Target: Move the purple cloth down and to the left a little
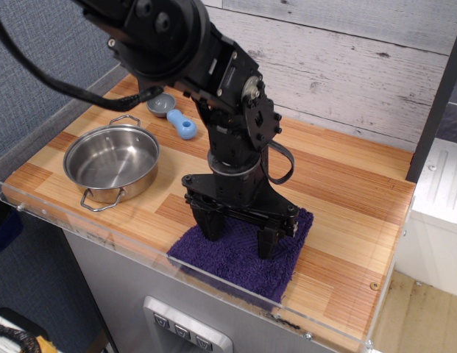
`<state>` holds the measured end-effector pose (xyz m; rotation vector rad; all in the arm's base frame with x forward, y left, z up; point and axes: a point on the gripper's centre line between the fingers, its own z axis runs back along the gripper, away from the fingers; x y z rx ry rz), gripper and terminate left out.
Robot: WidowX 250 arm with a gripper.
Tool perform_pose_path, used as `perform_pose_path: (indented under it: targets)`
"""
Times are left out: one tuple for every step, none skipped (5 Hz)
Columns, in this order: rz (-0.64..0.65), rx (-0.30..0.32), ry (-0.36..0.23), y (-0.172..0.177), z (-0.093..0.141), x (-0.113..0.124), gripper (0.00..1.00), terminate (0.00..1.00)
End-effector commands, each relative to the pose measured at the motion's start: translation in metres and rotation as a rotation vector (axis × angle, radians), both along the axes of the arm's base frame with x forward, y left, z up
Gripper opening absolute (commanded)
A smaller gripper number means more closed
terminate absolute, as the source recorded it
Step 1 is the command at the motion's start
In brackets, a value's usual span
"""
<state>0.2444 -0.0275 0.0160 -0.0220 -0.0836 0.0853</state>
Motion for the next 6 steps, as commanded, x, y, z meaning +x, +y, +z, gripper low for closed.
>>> perform_pose_path:
  targets:
    - [0.05, -0.013, -0.046, 0.006, 0.021, 0.014, 1.0, 0.0]
    - [0.051, -0.004, -0.07, 0.004, 0.039, 0.026, 1.0, 0.0]
    - [0.055, 0.018, -0.08, 0.001, 0.061, 0.029, 1.0, 0.0]
    - [0.054, -0.009, -0.09, -0.005, 0.08, 0.025, 1.0, 0.0]
    - [0.038, -0.006, -0.101, -0.006, 0.106, 0.017, 1.0, 0.0]
    - [0.025, 0.012, -0.107, 0.004, 0.124, 0.004, 1.0, 0.0]
